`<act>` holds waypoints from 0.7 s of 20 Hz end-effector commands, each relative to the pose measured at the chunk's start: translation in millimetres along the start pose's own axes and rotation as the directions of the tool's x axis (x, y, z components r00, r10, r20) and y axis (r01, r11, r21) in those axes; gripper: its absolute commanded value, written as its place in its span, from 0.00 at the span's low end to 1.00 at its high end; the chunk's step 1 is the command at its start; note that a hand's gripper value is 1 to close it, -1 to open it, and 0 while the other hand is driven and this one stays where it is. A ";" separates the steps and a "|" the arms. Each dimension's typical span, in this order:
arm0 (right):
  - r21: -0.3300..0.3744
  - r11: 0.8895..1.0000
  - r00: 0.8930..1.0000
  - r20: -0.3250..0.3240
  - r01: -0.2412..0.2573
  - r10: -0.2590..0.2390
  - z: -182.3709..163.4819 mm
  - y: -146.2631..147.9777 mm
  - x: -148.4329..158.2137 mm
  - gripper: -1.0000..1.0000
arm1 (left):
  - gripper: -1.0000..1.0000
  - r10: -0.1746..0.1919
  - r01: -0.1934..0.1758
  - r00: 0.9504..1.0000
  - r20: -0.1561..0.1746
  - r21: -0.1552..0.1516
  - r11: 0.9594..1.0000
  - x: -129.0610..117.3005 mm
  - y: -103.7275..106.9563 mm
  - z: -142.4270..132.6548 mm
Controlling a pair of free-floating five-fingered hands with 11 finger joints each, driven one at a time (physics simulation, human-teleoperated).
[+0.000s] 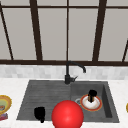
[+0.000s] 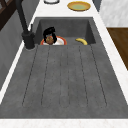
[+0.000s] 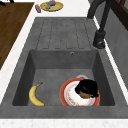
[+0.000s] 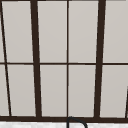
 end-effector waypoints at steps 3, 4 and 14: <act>0.005 1.000 1.000 -0.019 0.011 -0.011 14.3 -41.0 -2.6 1.00 | 0.50 0.000 0.000 1.000 0.000 0.000 1.000 0.0 0.0 0.0; 0.008 1.000 1.000 -0.020 0.007 -0.007 16.9 -47.2 -3.0 1.00 | 0.50 0.000 0.000 1.000 0.000 0.000 1.000 0.0 0.0 0.0; 0.026 1.000 0.999 0.046 -0.015 0.014 77.6 -108.7 -3.3 1.00 | 0.50 0.000 0.000 1.000 0.000 0.000 1.000 0.0 0.0 0.0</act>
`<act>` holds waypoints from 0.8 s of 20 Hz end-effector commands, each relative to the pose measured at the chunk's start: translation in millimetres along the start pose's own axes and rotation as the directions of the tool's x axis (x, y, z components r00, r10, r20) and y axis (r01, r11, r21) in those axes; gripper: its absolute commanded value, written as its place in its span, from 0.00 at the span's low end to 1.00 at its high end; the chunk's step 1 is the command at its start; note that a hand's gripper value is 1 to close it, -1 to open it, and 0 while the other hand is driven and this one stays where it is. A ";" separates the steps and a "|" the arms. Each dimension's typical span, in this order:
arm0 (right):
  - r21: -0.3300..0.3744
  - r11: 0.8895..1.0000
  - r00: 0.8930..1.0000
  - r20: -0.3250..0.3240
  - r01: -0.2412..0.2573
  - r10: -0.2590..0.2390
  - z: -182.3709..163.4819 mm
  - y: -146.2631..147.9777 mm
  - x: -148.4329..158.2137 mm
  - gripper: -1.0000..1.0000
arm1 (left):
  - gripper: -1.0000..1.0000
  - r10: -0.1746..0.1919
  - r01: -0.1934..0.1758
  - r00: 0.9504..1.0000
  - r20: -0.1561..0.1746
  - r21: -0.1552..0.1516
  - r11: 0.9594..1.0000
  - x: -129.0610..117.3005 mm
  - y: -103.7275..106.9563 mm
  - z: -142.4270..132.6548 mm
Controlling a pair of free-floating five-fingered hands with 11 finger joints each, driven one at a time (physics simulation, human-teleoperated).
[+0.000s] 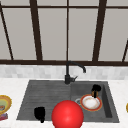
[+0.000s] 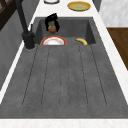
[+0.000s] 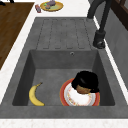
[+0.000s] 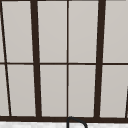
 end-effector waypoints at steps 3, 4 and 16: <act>0.034 0.999 0.999 0.048 0.006 -0.008 34.7 -28.5 5.5 1.00 | 0.50 0.000 0.000 1.000 0.000 0.000 1.000 0.0 0.0 0.0; 0.022 1.000 0.999 0.040 0.016 -0.017 45.5 -33.6 5.6 1.00 | 0.50 0.000 0.000 1.000 0.000 0.000 1.000 0.0 0.0 0.0; -0.007 0.998 0.998 0.019 0.059 -0.059 141.6 -109.5 -32.0 1.00 | 0.50 0.000 0.000 1.000 0.000 0.000 1.000 0.0 0.0 0.0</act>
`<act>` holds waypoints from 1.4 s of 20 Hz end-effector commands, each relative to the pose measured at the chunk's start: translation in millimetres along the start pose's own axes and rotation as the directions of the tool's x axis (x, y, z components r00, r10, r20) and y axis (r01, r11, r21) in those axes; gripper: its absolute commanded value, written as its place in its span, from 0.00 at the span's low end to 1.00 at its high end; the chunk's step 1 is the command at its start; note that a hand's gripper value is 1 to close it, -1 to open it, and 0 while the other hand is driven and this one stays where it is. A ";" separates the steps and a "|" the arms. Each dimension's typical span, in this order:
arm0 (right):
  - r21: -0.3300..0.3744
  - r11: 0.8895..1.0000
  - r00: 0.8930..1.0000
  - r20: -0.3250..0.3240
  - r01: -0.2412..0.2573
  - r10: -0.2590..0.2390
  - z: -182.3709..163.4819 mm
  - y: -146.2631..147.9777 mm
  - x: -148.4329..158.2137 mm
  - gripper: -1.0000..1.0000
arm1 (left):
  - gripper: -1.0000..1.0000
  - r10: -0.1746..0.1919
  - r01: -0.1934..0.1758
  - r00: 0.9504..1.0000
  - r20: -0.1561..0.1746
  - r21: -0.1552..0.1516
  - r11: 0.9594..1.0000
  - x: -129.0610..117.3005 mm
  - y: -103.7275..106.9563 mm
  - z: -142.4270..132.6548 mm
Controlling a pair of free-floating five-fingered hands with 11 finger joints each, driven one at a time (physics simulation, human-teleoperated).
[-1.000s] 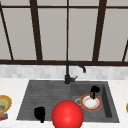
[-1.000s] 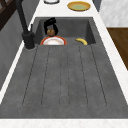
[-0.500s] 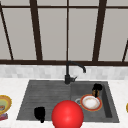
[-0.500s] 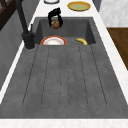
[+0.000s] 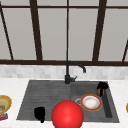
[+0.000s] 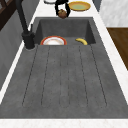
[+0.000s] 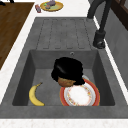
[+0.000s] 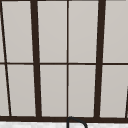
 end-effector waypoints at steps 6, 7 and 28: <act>-0.008 1.000 1.000 -0.010 0.016 -0.016 60.5 -66.5 -37.8 1.00 | 0.50 0.000 0.000 1.000 0.000 0.000 1.000 0.0 0.0 0.0; -0.008 1.000 1.000 -0.010 0.017 -0.017 67.3 -74.0 -42.3 1.00 | 0.50 0.000 0.000 1.000 0.000 0.000 1.000 0.0 0.0 0.0; 0.007 1.000 1.000 -0.010 0.015 -0.015 151.4 -124.9 -185.9 1.00 | 0.50 0.000 0.000 1.000 0.000 0.000 1.000 0.0 0.0 0.0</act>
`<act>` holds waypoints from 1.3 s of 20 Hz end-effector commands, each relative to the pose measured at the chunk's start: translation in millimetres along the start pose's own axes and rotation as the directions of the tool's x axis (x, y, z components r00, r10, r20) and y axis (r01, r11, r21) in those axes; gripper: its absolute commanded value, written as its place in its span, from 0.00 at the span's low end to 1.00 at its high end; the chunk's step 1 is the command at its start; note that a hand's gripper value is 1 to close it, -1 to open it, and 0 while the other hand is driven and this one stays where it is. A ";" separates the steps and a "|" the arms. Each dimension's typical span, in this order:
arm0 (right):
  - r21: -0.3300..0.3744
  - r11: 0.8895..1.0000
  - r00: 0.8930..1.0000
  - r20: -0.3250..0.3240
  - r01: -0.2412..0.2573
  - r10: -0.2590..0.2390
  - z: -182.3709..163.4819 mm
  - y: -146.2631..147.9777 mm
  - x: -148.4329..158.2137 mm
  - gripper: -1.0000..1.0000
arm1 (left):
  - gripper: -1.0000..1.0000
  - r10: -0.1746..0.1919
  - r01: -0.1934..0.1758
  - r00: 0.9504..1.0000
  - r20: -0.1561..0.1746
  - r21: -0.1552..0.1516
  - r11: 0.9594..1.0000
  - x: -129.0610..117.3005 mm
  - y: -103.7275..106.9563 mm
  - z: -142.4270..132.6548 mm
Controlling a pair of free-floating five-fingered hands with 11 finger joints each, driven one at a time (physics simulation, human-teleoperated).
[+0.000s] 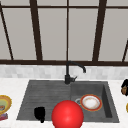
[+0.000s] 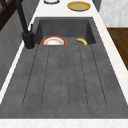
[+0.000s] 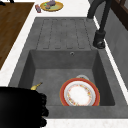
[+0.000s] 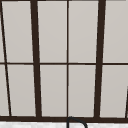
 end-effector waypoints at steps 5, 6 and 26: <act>0.008 1.000 1.000 -0.007 -0.017 0.017 18.4 7.1 -63.7 1.00 | 0.50 0.000 0.000 1.000 0.000 0.000 1.000 0.0 0.0 0.0; 0.006 1.000 1.000 -0.007 -0.018 0.018 20.9 8.3 -71.8 1.00 | 0.50 0.000 0.000 1.000 0.000 0.000 1.000 0.0 0.0 0.0; 0.003 0.992 0.986 -0.100 -0.130 0.130 15.9 132.6 -181.6 1.00 | 0.50 0.000 0.000 1.000 0.000 0.000 1.000 0.0 0.0 0.0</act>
